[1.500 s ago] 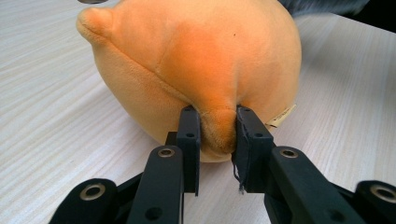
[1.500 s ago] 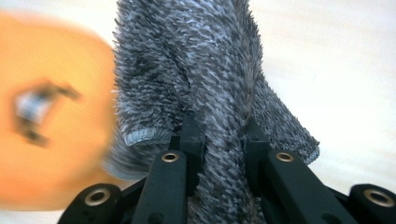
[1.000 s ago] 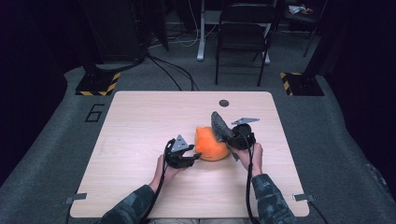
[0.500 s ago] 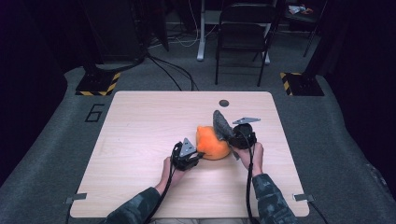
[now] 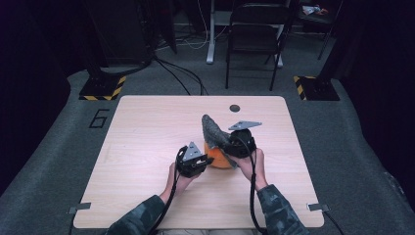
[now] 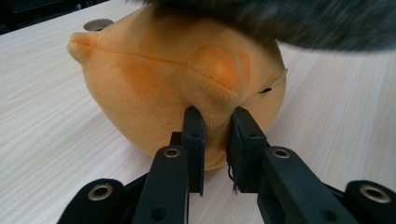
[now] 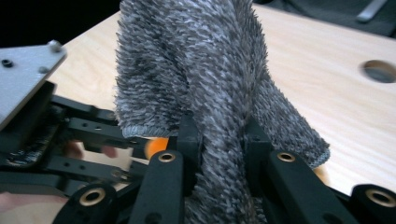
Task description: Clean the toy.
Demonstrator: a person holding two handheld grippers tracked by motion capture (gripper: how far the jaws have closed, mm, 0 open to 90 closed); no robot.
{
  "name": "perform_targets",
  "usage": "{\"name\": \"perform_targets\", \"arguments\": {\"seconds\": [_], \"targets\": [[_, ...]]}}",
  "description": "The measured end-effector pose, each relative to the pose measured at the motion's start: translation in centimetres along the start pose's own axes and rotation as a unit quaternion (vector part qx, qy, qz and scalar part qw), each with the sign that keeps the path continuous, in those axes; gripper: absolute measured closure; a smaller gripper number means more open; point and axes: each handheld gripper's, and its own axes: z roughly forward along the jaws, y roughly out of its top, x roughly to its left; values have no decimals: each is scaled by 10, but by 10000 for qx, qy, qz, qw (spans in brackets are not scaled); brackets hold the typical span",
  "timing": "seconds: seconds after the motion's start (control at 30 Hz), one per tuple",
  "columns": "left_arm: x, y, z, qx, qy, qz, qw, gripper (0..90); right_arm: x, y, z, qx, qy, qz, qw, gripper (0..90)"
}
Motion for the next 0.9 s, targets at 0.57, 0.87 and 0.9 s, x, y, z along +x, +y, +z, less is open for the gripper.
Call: {"name": "perform_targets", "arguments": {"seconds": [0.57, 0.87, 0.9], "targets": [[7, -7, 4, 155, -88, -139, 9997, 778, -43, -26, 11, 652, -999, 88, 9928, 745], [6, -8, 5, 118, -103, -116, 9998, 768, -77, -48, 17, 950, -1023, 682, 9879, 745], [7, -8, 5, 113, -110, -91, 9998, 768, -78, -48, 18, 989, -1064, 685, 9870, 745]]}}
